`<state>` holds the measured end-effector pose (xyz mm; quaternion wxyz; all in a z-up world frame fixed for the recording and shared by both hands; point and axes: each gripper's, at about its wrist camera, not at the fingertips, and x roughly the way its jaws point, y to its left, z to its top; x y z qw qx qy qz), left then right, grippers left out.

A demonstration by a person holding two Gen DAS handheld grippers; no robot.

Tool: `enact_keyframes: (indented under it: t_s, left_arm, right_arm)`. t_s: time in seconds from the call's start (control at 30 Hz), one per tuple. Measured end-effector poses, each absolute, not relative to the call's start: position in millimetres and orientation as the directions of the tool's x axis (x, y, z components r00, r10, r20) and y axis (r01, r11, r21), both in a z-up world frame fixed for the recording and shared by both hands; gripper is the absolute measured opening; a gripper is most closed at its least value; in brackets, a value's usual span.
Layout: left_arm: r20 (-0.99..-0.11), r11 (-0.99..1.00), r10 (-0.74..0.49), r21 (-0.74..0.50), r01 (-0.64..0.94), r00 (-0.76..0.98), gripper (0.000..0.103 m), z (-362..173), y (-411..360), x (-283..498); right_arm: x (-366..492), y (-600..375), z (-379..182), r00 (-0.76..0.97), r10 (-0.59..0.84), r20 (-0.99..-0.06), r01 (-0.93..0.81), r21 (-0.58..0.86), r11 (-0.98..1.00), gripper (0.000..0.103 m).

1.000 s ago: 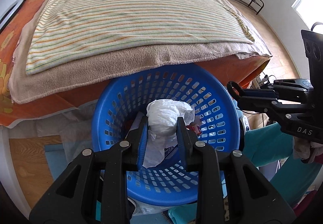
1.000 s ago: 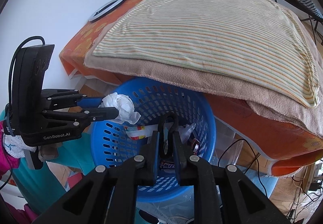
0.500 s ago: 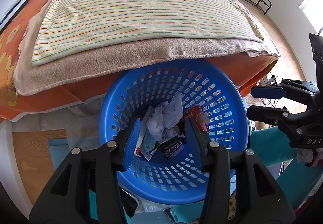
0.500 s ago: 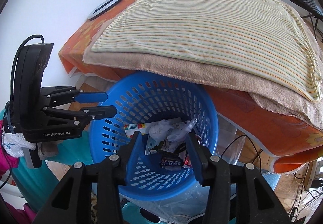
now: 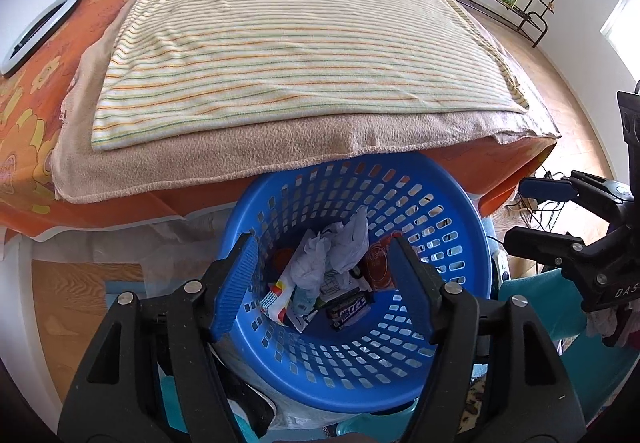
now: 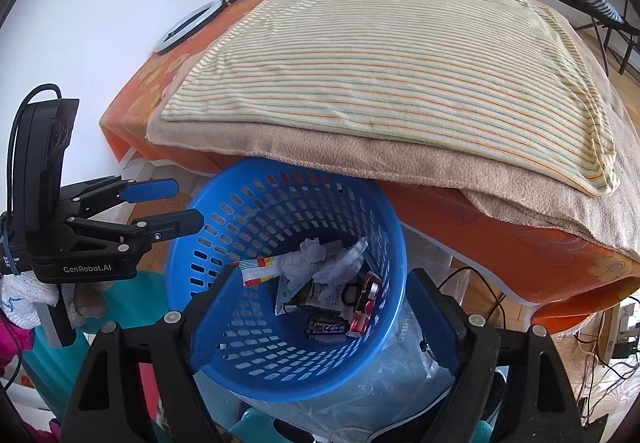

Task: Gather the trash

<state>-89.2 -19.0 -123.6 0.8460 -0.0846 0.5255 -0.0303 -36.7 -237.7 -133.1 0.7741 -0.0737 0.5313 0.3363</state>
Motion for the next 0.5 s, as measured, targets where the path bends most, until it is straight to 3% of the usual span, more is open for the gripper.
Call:
enact_keyframes:
  t_s: [0.5]
  left_arm:
    - [-0.812, 0.967, -0.125, -0.229, -0.115, 0.57, 0.07, -63.8, 3.0, -63.9]
  right_arm:
    - [-16.2, -238.0, -88.3, 0.318, 0.445, -0.837, -0.594, 0.19, 0.782, 0.09]
